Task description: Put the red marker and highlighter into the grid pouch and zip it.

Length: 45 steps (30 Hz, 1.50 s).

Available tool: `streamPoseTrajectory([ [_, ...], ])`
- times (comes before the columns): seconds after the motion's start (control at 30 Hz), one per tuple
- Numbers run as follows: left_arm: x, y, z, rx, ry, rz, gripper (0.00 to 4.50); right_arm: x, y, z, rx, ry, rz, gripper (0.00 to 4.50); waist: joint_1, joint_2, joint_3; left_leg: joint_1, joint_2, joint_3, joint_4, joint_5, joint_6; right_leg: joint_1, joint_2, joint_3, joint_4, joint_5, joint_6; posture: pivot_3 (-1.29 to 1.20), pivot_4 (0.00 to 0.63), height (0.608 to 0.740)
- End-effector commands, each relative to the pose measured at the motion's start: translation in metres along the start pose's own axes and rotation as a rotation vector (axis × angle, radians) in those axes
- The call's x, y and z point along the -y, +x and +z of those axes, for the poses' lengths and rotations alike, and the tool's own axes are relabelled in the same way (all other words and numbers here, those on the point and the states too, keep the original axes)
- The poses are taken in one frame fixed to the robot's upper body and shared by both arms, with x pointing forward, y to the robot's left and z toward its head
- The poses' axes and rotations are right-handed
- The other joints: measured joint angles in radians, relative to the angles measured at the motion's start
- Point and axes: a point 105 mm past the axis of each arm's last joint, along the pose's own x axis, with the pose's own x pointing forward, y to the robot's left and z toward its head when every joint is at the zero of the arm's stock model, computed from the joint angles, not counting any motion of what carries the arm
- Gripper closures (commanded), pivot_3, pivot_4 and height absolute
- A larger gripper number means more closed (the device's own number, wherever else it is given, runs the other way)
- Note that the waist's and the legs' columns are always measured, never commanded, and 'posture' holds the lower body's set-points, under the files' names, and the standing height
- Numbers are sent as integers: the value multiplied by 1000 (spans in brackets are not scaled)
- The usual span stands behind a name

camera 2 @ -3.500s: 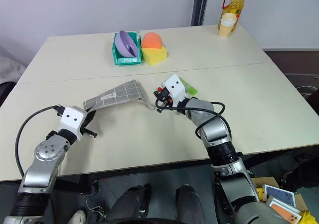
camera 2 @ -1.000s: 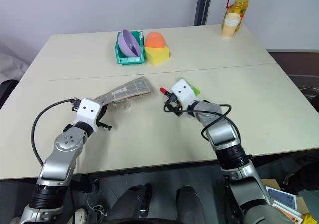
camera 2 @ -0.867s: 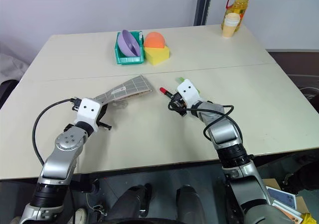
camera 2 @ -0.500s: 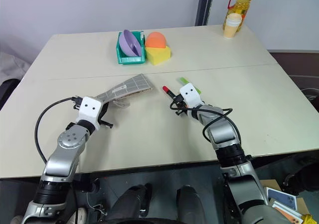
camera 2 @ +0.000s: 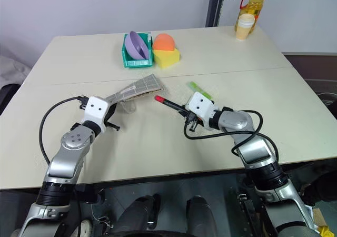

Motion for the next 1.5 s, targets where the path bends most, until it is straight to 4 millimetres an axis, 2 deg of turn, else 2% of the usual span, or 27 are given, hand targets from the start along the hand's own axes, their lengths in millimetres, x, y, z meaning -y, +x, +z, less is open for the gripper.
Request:
streamPoseTrajectory([
  [0.03, 0, 1, 15, 58, 15, -2, 4500, 5, 2, 14, 45, -27, -33, 4099, 0, 0, 0, 0, 0, 0, 0, 0, 0, 0, 0, 0, 0, 0, 0, 0, 150, 740],
  [0.7, 15, -7, 19, 83, 34, -66, 4500, 16, 9, 1, -27, -18, -86, 4099, 0, 0, 0, 0, 0, 0, 0, 0, 0, 0, 0, 0, 0, 0, 0, 0, 150, 740],
  [0.87, 28, -10, 24, 108, 80, -146, 4500, 14, 9, 10, -45, -132, -61, 4099, -1, 0, 0, 0, 0, 0, 0, 0, 0, 0, 0, 0, 0, 0, 0, 0, 150, 740],
  [1.1, 51, -14, 35, 155, 151, -293, 4500, 0, 17, 33, -70, -390, 26, 4099, -1, 0, 0, 0, 0, 0, 0, 0, 0, 0, 0, 0, 0, 0, 0, 0, 150, 740],
  [1.23, 65, -17, 40, 176, 163, -357, 4500, -10, 31, 53, -45, -442, 42, 4099, -2, 0, 0, 0, 0, 0, 0, 0, 0, 0, 0, 0, 0, 0, 0, 0, 150, 740],
  [1.4, 68, -17, 41, 177, 153, -356, 4500, -12, 36, 54, -63, -484, 49, 4099, 1, 0, 0, 0, 0, 0, 0, 0, 0, 0, 0, 0, 0, 0, 0, 0, 150, 740],
  [1.5, 64, -17, 39, 165, 151, -336, 4500, -10, 34, 53, -67, -477, 45, 2536, 0, 0, 0, 0, -1, 0, 0, 0, 0, 0, 0, 0, 0, 0, 0, 0, 150, 740],
])
